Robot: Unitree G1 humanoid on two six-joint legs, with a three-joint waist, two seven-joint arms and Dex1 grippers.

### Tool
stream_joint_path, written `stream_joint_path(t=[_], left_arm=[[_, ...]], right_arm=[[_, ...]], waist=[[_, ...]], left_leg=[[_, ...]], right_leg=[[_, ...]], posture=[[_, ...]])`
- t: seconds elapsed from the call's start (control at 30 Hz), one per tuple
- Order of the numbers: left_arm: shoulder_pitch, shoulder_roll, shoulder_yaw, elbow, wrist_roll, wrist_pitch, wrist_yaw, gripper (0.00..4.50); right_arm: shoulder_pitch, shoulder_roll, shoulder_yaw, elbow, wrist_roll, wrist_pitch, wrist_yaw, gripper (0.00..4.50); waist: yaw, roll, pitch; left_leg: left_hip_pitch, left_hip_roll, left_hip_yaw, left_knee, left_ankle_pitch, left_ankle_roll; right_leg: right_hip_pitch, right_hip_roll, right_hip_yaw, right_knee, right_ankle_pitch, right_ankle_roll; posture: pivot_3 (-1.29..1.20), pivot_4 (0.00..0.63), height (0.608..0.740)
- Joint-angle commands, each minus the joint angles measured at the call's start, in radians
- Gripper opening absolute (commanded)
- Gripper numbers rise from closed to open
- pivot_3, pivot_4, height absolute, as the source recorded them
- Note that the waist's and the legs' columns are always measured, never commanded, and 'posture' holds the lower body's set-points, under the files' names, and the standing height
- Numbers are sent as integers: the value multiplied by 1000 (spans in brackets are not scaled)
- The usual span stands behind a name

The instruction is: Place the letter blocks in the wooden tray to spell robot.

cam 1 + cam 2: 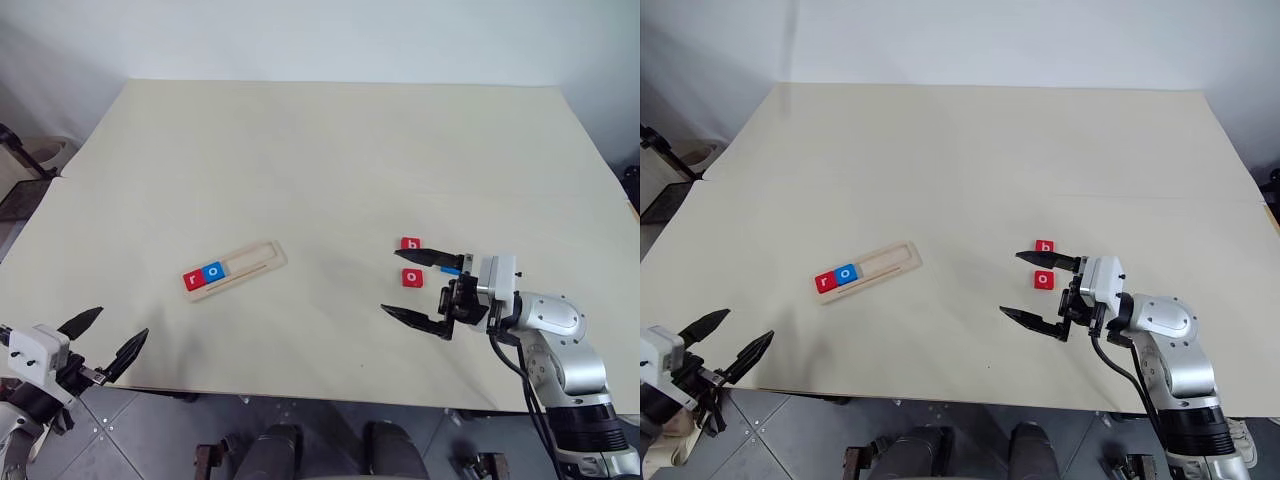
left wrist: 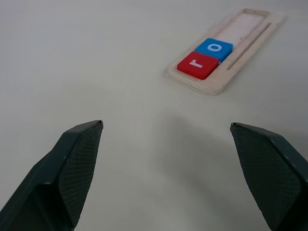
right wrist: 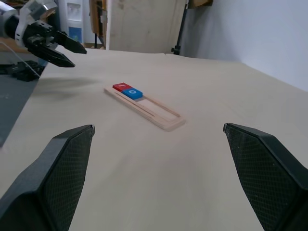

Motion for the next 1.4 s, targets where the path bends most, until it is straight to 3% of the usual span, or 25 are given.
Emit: stream_joint_path(t=[0.03,0.17,0.3,0.57,1.07,1.23,1.4], left_arm=[[-39,56,-3,20,-40,28,-66,4500],[-156,143,-63,106,-28,50,-166,4500],[-389,249,-199,325,59,-4,-299,4500],[-702,249,-391,674,183,-132,-437,4500],[-845,207,-490,940,274,-251,-495,4500],[-866,192,-503,957,264,-239,-548,3420],[-855,169,-509,903,257,-247,-573,3418]], right_arm=[[7,-15,-25,-28,15,-11,1,4486],[39,-47,-46,-41,20,5,4,4486],[108,-90,-95,-68,24,14,-7,4486],[211,-98,-133,-168,31,39,-70,4486],[264,-111,-173,-234,47,72,-117,4486],[264,-123,-181,-227,53,73,-110,4500],[273,-134,-193,-224,57,74,-110,4500]], waist=[[-2,0,0],[2,0,0],[9,0,0],[-13,0,0],[-8,-1,-1],[-7,-1,-1],[-5,-1,-1]], left_leg=[[0,0,0,0,0,0],[0,0,0,0,0,0],[0,0,0,0,0,0],[0,0,4,0,0,0],[0,0,4,5,-1,1],[0,-1,4,7,-2,2],[0,-1,4,8,-2,2]], right_leg=[[0,0,0,0,0,0],[0,0,0,0,0,0],[0,0,-1,1,0,0],[-2,0,-2,6,0,0],[-3,0,-1,8,0,1],[-2,0,-1,8,0,1],[-1,0,-1,12,0,1]], posture=[[0,150,740],[0,150,740],[0,150,740],[0,150,740],[0,150,740],[0,150,740],[0,150,740]])
